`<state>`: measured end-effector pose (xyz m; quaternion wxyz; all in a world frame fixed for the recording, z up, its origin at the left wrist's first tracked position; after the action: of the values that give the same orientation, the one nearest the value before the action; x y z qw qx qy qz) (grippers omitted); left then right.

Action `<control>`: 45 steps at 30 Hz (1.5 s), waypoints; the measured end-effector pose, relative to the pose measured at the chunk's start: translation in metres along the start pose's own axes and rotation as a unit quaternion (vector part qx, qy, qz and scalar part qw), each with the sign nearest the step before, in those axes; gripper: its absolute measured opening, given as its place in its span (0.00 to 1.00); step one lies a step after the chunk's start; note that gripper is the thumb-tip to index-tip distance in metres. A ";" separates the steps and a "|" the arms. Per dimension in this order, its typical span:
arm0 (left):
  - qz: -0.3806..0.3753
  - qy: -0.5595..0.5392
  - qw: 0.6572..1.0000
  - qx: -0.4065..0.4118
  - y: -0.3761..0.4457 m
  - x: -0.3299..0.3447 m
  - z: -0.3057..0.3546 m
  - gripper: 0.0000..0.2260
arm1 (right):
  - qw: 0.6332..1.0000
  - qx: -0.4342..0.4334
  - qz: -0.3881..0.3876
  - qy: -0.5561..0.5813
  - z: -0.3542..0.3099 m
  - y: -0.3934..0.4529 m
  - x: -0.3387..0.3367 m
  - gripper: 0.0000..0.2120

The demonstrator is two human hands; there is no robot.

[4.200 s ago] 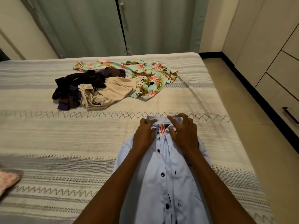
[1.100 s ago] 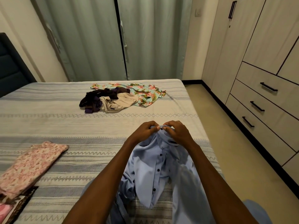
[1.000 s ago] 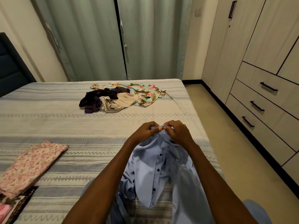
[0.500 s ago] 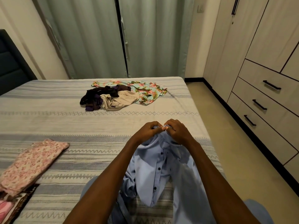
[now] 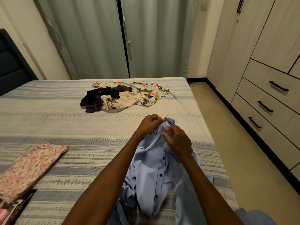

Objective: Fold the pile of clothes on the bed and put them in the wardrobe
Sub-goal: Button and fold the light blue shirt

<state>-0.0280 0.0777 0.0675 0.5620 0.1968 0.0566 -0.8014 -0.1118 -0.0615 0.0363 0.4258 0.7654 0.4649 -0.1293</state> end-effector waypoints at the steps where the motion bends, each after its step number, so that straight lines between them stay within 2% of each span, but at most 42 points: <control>1: 0.000 -0.002 1.000 -0.002 0.003 0.001 0.000 0.13 | 0.999 0.022 -0.023 -0.015 0.007 -0.003 0.011 0.19; 4: 0.008 -0.006 1.000 -0.012 0.015 0.003 -0.004 0.13 | 0.996 0.055 -0.014 -0.067 0.019 0.001 0.028 0.25; 7: 0.006 -0.017 1.000 -0.009 0.024 0.002 -0.009 0.14 | 0.995 0.064 0.001 -0.081 0.024 0.012 0.035 0.19; 9: 0.019 -0.027 0.999 -0.011 0.032 -0.003 -0.014 0.15 | 0.996 0.076 -0.001 -0.037 0.032 0.019 0.039 0.14; 12: 0.028 -0.020 0.999 -0.027 0.048 -0.014 -0.029 0.13 | 0.996 0.076 -0.010 0.047 0.045 0.028 0.042 0.11; 15: 0.014 -0.015 0.999 -0.049 0.063 -0.015 -0.045 0.08 | 0.980 0.104 -0.061 0.156 0.061 0.037 0.051 0.06; 18: 0.003 0.041 0.999 -0.034 0.074 -0.009 -0.053 0.20 | 0.969 0.141 -0.112 0.169 0.075 0.040 0.064 0.07; 21: 0.002 0.094 0.996 -0.003 0.081 0.000 -0.066 0.31 | 0.967 0.182 -0.105 0.145 0.092 0.042 0.072 0.07; 23: 0.021 0.127 0.992 0.009 0.077 0.006 -0.078 0.28 | 0.967 0.194 -0.100 0.131 0.099 0.044 0.078 0.07; 26: 0.109 0.159 0.980 0.047 0.057 0.016 -0.091 0.12 | 0.967 0.211 -0.089 0.114 0.106 0.048 0.086 0.09; 28: 0.102 0.174 0.979 0.037 0.048 0.033 -0.108 0.03 | 0.964 0.226 -0.082 0.112 0.112 0.049 0.092 0.11; 31: 0.023 0.251 0.968 -0.017 0.043 0.058 -0.135 0.09 | 0.957 0.251 -0.089 0.110 0.120 0.050 0.100 0.09; 35: -0.014 0.335 0.942 0.015 0.045 0.073 -0.143 0.13 | 0.952 0.255 -0.098 0.136 0.124 0.046 0.102 0.09; 38: -0.002 0.292 0.956 0.014 0.043 0.073 -0.147 0.12 | 0.954 0.244 -0.125 0.118 0.129 0.041 0.103 0.11; 40: 0.033 0.299 0.953 -0.023 0.042 0.059 -0.151 0.10 | 0.955 0.244 -0.128 0.112 0.134 0.039 0.103 0.10; 42: 0.049 0.308 0.950 -0.014 0.041 0.046 -0.154 0.08 | 0.950 0.261 -0.135 0.102 0.141 0.035 0.103 0.08; 45: 0.026 0.346 0.938 0.003 0.037 0.031 -0.159 0.10 | 0.954 0.260 -0.136 0.069 0.143 0.032 0.102 0.08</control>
<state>0.0377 0.0866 -0.0854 0.5277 0.4650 0.2405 -0.6689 -0.0026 -0.1167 -0.0933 0.1576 0.7863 0.5431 -0.2489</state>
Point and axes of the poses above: each hand's wrist, its own y-axis towards the middle knuckle, its own x-axis out of the palm, z = x × y, the point moved 8 cm from there along y, towards the middle knuckle, and after that the axes turned 2 degrees about x, right-handed, at the moved point
